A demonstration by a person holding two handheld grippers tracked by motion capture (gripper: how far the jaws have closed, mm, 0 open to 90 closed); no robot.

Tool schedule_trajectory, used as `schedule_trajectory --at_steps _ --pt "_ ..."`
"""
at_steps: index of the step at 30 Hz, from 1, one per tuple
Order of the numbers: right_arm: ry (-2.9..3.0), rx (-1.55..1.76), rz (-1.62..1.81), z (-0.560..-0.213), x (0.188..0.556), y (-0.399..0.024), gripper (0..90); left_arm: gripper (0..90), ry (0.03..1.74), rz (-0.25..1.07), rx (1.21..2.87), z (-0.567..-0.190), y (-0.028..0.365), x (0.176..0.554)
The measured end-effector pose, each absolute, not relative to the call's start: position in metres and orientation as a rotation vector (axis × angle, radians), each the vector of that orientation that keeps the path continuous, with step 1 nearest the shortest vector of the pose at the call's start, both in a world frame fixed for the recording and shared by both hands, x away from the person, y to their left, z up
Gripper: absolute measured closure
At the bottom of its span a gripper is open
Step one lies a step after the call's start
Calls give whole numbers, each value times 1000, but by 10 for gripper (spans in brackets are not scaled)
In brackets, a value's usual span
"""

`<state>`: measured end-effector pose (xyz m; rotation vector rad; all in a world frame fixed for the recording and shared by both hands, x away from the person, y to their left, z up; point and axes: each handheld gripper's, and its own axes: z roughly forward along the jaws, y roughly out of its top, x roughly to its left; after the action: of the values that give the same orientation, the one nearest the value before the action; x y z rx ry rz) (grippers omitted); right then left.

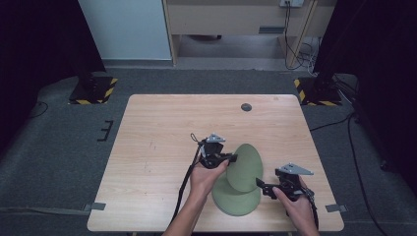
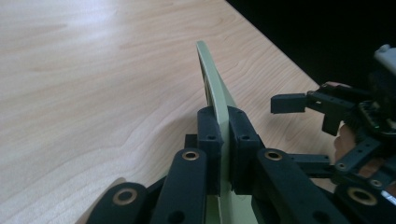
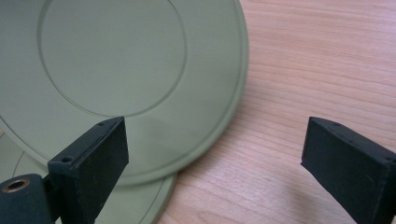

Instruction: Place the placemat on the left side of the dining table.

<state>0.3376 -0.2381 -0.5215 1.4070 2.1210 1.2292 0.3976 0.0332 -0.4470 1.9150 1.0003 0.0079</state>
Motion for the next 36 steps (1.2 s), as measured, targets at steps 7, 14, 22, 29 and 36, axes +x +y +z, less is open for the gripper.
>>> schedule_trajectory --at_steps 7,14,22,29,36 --pt "2094 1423 1220 -521 338 -245 77 853 978 24 1887 -429 36 398" --pt "2088 1426 1214 -521 339 -246 77 854 984 54 1864 -418 47 401" --pt "2074 1431 1203 -522 340 -247 77 854 1016 105 1849 -412 63 407" --pt "2035 1453 1183 -522 343 -250 67 854 1032 174 1883 -408 80 413" --pt "1988 1512 1127 -524 347 -254 57 854 1061 203 1866 -406 100 422"
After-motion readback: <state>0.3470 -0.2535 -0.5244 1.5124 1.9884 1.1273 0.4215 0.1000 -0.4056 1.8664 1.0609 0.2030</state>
